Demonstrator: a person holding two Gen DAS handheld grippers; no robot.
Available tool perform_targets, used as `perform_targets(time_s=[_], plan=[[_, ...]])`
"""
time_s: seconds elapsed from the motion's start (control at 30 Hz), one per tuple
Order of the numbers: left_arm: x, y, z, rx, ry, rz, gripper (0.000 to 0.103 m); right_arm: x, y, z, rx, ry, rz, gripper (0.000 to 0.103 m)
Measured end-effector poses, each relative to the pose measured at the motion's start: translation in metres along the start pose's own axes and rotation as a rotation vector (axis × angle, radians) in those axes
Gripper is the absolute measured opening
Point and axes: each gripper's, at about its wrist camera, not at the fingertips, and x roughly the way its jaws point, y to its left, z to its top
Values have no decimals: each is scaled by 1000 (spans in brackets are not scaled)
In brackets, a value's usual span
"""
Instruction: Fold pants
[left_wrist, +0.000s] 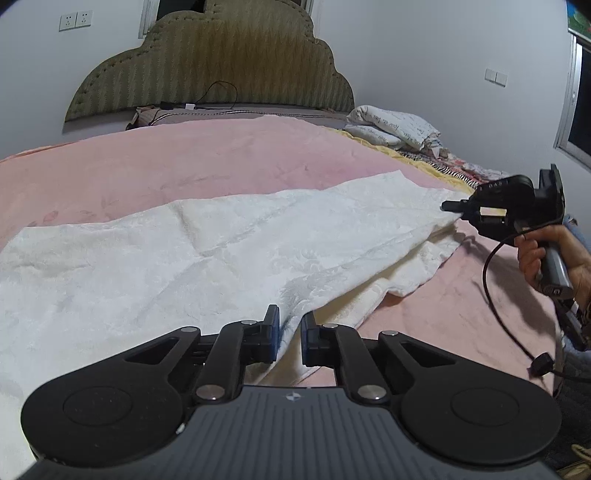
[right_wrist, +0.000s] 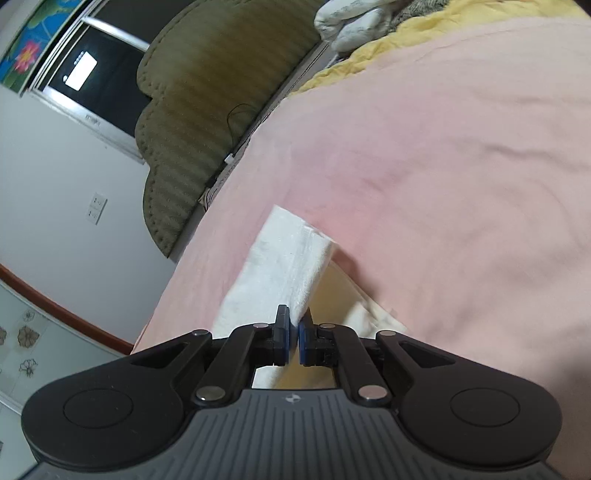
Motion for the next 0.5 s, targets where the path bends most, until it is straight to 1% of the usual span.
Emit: perform_targets(time_s=[0.13, 0.23, 0.33, 0.4, 0.47, 0.5], plan=[[-14, 6, 3, -33, -16, -32, 10, -17, 2, -1, -19, -22, 28, 5], [-20, 8, -1, -32, -20, -50, 10, -24, 3, -2, -49, -12, 8, 5], [-16, 8, -5, -15, 14, -41, 10, -17, -5, -6, -20, 12, -35, 6], [-15, 6, -8, 14, 38, -35, 9, -11, -10, -8, -9, 42, -56, 7], [-16, 6, -11, 25, 48, -35, 9, -13, -13, -8, 1, 53, -56, 7], [-16, 8, -11, 17, 55, -38, 9, -17, -13, -7, 3, 57, -64, 8]])
